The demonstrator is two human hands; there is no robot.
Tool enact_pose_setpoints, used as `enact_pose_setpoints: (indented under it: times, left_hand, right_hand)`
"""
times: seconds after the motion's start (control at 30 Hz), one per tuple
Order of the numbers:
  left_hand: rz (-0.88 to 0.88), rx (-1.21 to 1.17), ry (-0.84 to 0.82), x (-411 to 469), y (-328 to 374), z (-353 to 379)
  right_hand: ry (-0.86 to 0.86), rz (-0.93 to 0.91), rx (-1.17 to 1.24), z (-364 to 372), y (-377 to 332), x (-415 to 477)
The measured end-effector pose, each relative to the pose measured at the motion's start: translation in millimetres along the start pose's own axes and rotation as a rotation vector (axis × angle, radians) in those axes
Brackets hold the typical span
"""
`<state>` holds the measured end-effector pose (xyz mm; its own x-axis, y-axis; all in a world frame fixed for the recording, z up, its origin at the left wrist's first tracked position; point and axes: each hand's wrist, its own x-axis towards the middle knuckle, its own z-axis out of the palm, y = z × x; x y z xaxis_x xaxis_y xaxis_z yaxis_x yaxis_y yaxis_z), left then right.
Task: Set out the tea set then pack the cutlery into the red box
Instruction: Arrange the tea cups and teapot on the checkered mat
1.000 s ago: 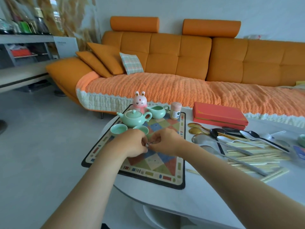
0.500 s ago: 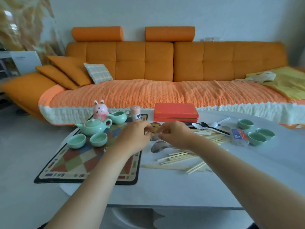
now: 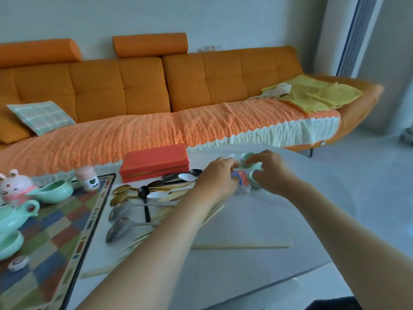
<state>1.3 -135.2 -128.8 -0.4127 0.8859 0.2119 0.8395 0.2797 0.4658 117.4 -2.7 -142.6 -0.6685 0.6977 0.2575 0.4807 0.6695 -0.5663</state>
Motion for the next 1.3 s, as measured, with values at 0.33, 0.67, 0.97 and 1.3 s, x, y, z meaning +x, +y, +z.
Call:
enact_pose_setpoints:
  times: [0.33,0.67,0.97,1.3]
  left_hand:
    - [0.083,0.347,-0.130,60,23,65]
    - [0.076,0.085,0.154,51,14,62]
    - [-0.025,-0.210,0.219,-23,-34,0]
    - [-0.178,-0.059,0.269,-135,-111,-82]
  right_hand:
    - [-0.144,0.149,-0.013,-13,74,20]
    - [-0.097,0.170,0.029,-9,72,20]
    - [-0.148,0.042,0.215,1,-13,3]
    - [-0.329,-0.158,0.261,50,-138,-43]
